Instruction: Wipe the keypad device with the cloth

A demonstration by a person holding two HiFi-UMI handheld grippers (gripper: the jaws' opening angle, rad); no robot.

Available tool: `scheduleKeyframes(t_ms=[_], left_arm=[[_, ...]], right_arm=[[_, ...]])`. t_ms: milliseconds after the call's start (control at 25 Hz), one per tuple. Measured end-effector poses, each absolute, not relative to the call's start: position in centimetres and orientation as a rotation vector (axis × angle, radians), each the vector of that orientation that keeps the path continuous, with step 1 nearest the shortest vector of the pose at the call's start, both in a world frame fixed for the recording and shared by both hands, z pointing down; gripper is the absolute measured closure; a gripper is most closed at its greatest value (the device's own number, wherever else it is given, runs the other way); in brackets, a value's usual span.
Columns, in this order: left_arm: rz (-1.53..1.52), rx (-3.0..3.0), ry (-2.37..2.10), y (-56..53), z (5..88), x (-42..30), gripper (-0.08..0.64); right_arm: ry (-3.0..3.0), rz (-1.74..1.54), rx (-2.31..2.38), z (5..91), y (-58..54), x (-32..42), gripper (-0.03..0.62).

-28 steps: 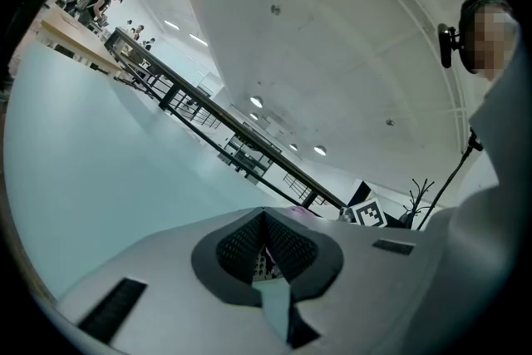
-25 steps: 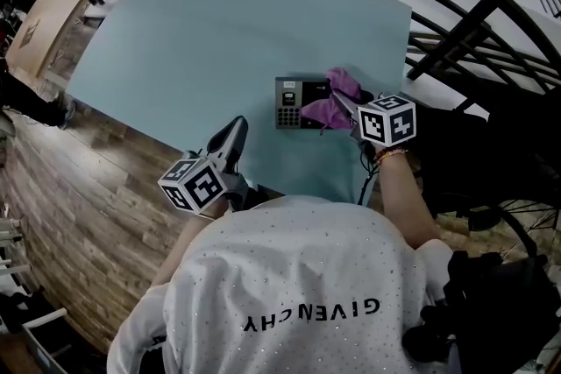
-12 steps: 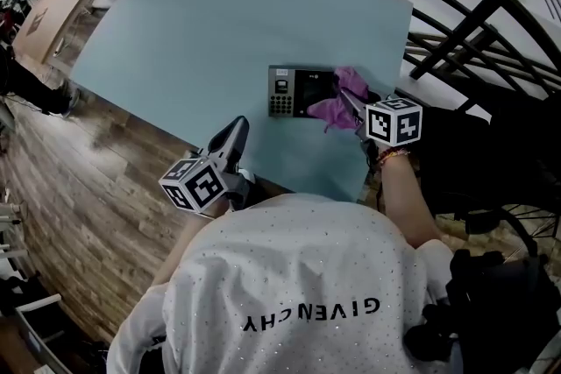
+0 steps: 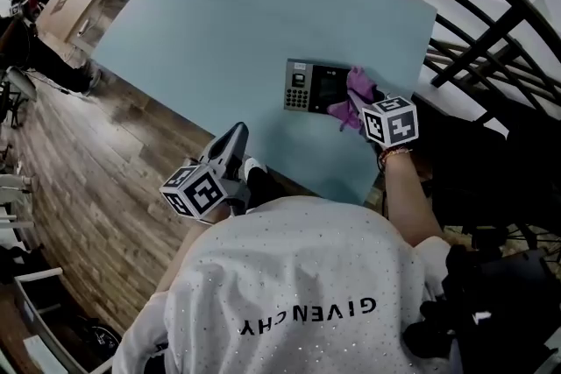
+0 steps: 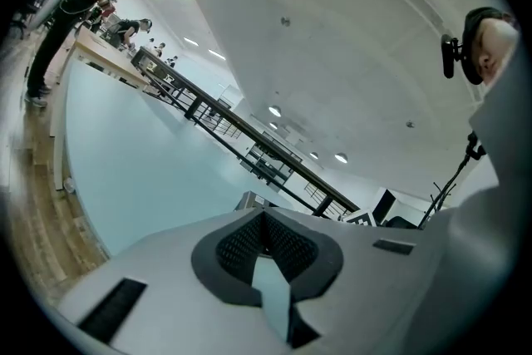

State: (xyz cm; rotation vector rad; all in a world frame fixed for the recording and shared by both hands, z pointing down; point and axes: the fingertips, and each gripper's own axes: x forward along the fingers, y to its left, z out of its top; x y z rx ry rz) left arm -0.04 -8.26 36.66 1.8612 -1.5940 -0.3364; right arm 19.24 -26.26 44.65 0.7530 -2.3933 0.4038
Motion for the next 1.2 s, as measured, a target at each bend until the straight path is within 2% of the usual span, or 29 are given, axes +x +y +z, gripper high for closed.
scheduleKeyframes(t_ms=[360,600,840,1200], left_arm=[[-0.341,1.812,-1.674,-5.7,36.6,-1.9,0.56],[-0.338,1.77,-1.689,-4.4,37.4,-2.5,0.56],[-0.336,1.764,-1.667,-4.3,38.2,-1.6,0.56],[-0.322,1.785,-1.646,-4.9,38.3,-0.5,0.56]], right_arm=[[-2.432,0.443,0.766,44.4,-27.9,18.3,0.511],[-2.494,0.644,0.755,44.6,-27.8,17.9,0.511],[-2.495,0.828,0.728,46.2,-26.3,18.0,0.511],[-2.466,0.874,0.738,47.7,-24.9,18.4,0.511]])
